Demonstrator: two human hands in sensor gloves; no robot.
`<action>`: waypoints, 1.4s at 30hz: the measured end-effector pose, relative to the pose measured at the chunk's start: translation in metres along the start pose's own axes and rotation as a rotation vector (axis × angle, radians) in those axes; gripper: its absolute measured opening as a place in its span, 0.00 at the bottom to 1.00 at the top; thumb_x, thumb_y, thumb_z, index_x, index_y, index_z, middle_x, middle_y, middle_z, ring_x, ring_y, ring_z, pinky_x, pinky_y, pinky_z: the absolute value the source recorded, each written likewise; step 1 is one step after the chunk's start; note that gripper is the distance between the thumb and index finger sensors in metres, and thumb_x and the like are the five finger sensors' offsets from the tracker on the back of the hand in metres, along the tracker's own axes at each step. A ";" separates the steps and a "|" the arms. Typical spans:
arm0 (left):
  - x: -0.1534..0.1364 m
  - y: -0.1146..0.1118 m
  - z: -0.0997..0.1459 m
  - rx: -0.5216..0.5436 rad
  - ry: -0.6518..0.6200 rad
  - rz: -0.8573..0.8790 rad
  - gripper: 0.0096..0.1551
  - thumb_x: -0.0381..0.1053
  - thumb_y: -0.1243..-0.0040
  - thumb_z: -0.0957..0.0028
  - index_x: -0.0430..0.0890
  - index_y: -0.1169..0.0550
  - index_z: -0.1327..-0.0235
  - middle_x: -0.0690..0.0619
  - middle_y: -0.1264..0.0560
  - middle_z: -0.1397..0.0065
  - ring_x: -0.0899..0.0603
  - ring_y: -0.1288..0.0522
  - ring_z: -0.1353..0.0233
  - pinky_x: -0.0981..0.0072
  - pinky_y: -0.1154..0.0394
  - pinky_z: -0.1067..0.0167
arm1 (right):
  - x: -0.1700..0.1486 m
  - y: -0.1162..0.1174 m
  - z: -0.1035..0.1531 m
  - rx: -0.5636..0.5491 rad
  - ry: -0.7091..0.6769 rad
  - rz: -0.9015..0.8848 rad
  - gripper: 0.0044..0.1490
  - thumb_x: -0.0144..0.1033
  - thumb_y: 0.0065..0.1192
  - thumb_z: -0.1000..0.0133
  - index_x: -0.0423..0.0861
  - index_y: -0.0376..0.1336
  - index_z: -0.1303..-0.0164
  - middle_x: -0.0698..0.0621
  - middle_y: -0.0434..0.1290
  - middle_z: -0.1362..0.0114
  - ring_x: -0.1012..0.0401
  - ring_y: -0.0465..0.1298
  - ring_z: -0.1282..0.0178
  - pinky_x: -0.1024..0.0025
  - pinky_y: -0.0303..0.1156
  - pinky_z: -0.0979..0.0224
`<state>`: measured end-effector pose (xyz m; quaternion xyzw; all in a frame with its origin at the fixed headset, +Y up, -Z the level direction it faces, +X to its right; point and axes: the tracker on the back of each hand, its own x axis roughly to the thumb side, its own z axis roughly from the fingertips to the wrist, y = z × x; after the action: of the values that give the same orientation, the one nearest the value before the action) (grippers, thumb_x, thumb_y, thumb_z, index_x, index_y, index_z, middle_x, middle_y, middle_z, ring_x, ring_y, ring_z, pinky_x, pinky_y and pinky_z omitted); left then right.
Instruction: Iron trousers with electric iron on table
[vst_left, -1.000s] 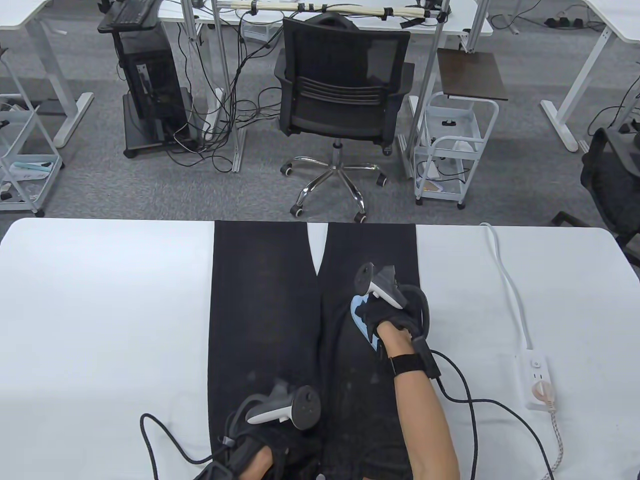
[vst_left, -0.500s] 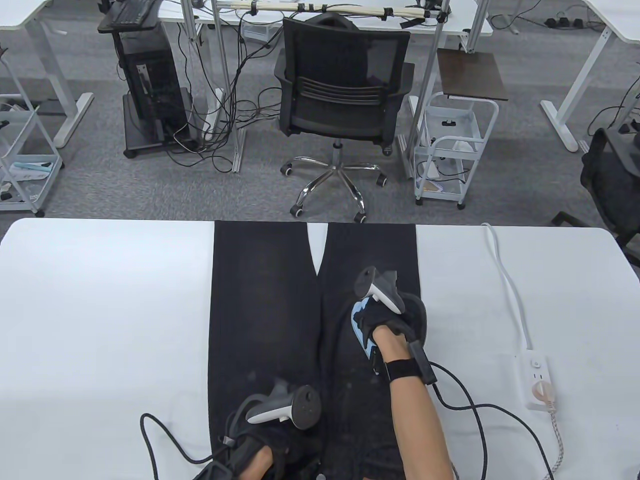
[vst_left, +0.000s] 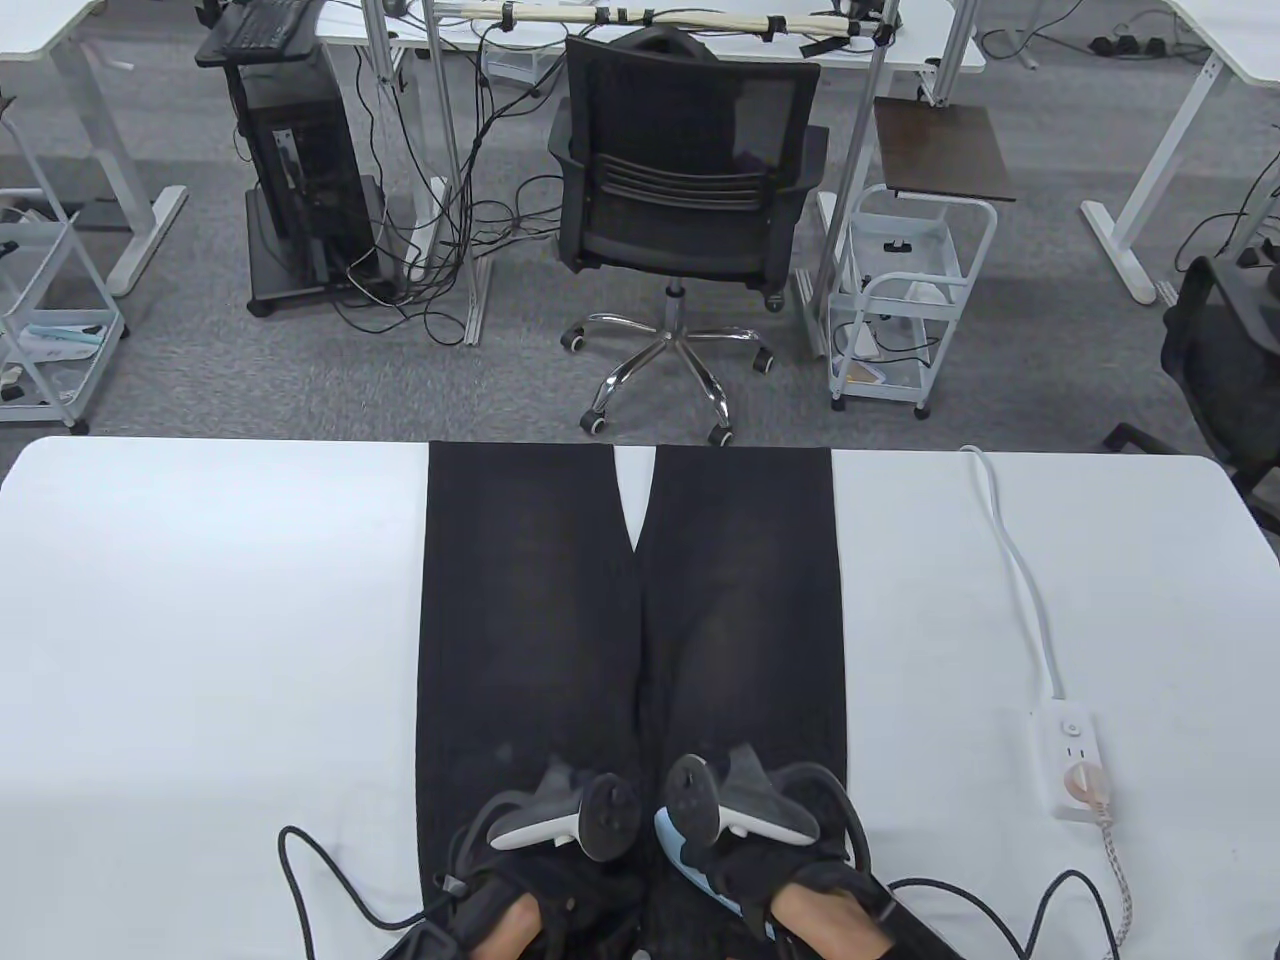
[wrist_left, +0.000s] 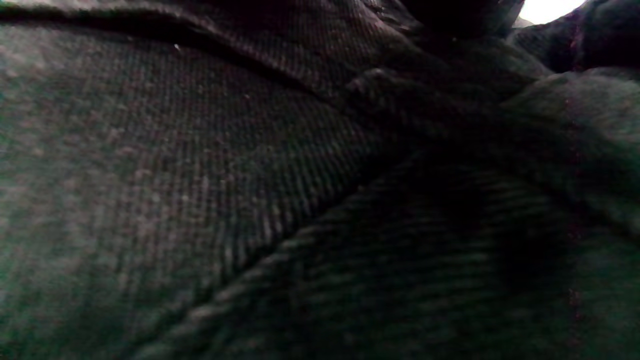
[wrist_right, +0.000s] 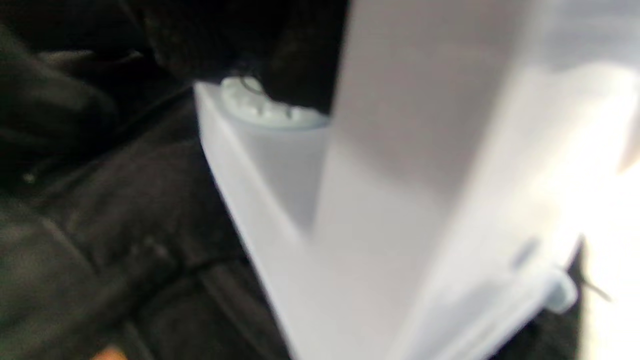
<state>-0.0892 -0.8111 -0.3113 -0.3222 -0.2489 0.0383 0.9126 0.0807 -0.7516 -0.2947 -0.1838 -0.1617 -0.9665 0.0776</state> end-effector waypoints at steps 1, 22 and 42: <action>0.000 0.000 0.000 -0.001 0.001 -0.001 0.62 0.67 0.51 0.38 0.37 0.69 0.18 0.27 0.73 0.20 0.18 0.72 0.24 0.19 0.61 0.33 | 0.000 0.002 0.005 -0.046 -0.022 0.025 0.34 0.53 0.60 0.43 0.37 0.60 0.44 0.58 0.77 0.61 0.66 0.81 0.69 0.61 0.83 0.59; 0.003 -0.002 0.000 -0.007 0.004 -0.011 0.62 0.66 0.51 0.38 0.36 0.69 0.18 0.25 0.73 0.20 0.17 0.72 0.25 0.18 0.61 0.33 | -0.084 -0.045 -0.161 -0.074 0.357 -0.099 0.37 0.55 0.58 0.46 0.37 0.60 0.41 0.58 0.77 0.60 0.65 0.81 0.68 0.60 0.82 0.59; 0.002 -0.001 -0.001 -0.008 0.002 -0.003 0.62 0.67 0.50 0.38 0.36 0.69 0.18 0.26 0.73 0.20 0.18 0.72 0.25 0.18 0.61 0.33 | -0.096 -0.048 -0.167 0.081 0.495 -0.245 0.35 0.53 0.58 0.44 0.35 0.58 0.43 0.58 0.77 0.61 0.66 0.81 0.70 0.62 0.83 0.60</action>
<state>-0.0870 -0.8126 -0.3106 -0.3257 -0.2485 0.0356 0.9115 0.1040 -0.7555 -0.4921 0.0821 -0.1975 -0.9769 0.0046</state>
